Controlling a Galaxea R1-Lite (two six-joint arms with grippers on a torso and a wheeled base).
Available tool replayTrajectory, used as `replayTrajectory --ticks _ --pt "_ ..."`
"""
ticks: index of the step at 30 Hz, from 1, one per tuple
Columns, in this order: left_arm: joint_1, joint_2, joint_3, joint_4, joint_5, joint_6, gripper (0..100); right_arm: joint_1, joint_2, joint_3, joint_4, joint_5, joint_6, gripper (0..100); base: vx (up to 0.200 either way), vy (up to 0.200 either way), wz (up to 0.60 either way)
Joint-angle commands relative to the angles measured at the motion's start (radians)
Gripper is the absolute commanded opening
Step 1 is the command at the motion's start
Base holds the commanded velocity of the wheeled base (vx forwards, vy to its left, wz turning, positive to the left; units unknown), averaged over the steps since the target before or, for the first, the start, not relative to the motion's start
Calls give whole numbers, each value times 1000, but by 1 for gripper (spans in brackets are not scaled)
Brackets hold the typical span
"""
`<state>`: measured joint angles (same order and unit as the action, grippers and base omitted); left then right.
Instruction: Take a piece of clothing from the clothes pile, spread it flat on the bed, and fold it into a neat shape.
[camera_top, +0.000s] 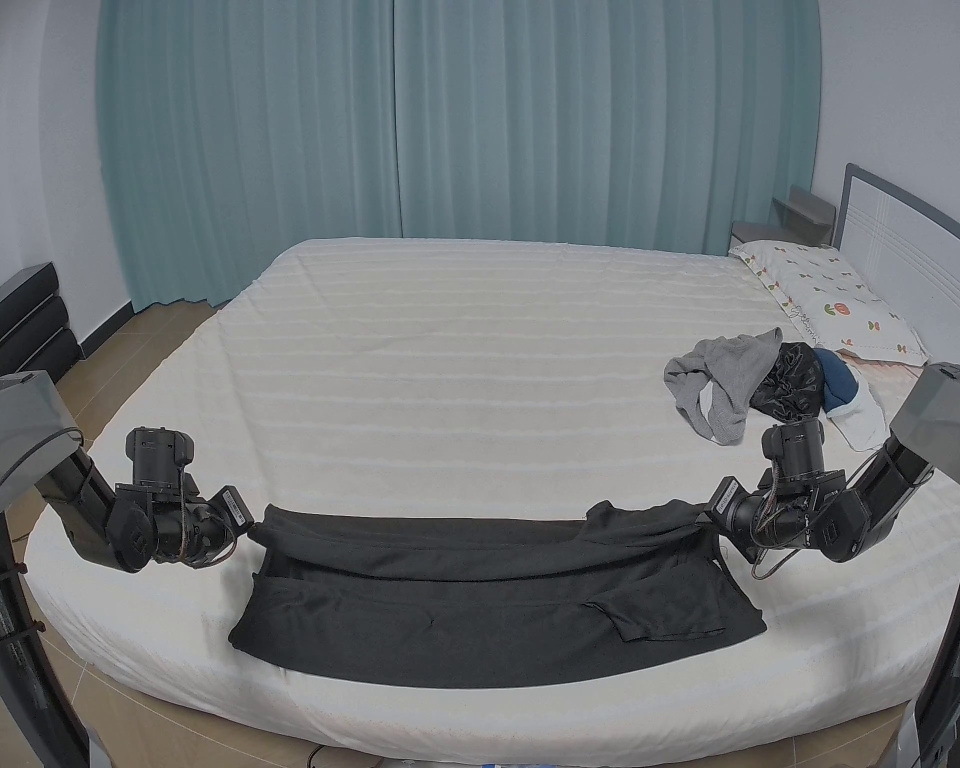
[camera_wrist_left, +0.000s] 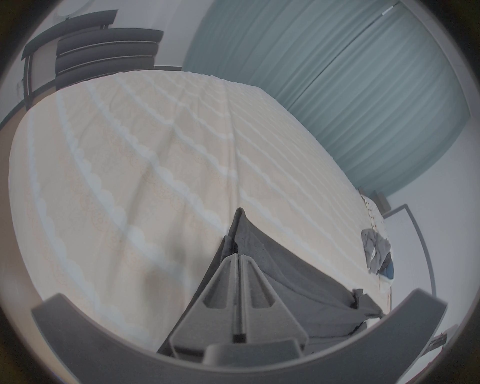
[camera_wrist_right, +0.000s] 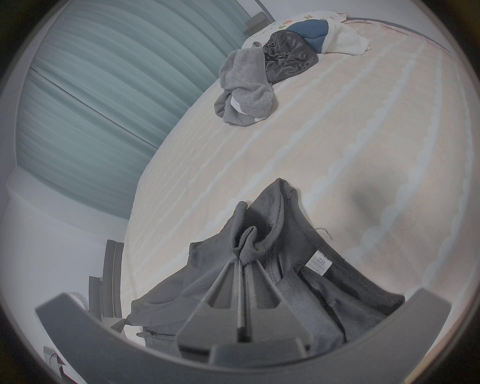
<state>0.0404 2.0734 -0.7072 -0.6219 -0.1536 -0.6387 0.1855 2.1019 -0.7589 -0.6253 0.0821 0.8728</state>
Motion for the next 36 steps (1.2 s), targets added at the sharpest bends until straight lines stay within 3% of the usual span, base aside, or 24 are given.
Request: replayTrajectory --ticks 1,6,7,15,24,29,36 --pt "-5 -12 28 1 -1 19 0 0 -8 10 1 2 0 0 0 0 0" --pt "-7 -7 60 37 -1 97 0 -1 7 10 3 2 0 0 0 0 0" --pt "-7 -10 58 54 -1 102 100 -1 9 12 3 2 -1 0 0 0 0" --pt "-7 -15 34 71 -27 103 100 -1 9 12 3 2 -1 0 0 0 0" --pt "19 114 -11 -104 -222 149 100 0 10 12 1 36 -1 0 0 0 0" --pt "38 168 -31 -108 -257 274 100 0 12 12 1 39 -1 0 0 0 0" --pt "50 169 -24 -153 -346 280 100 -1 10 21 -2 39 -1 0 0 0 0"
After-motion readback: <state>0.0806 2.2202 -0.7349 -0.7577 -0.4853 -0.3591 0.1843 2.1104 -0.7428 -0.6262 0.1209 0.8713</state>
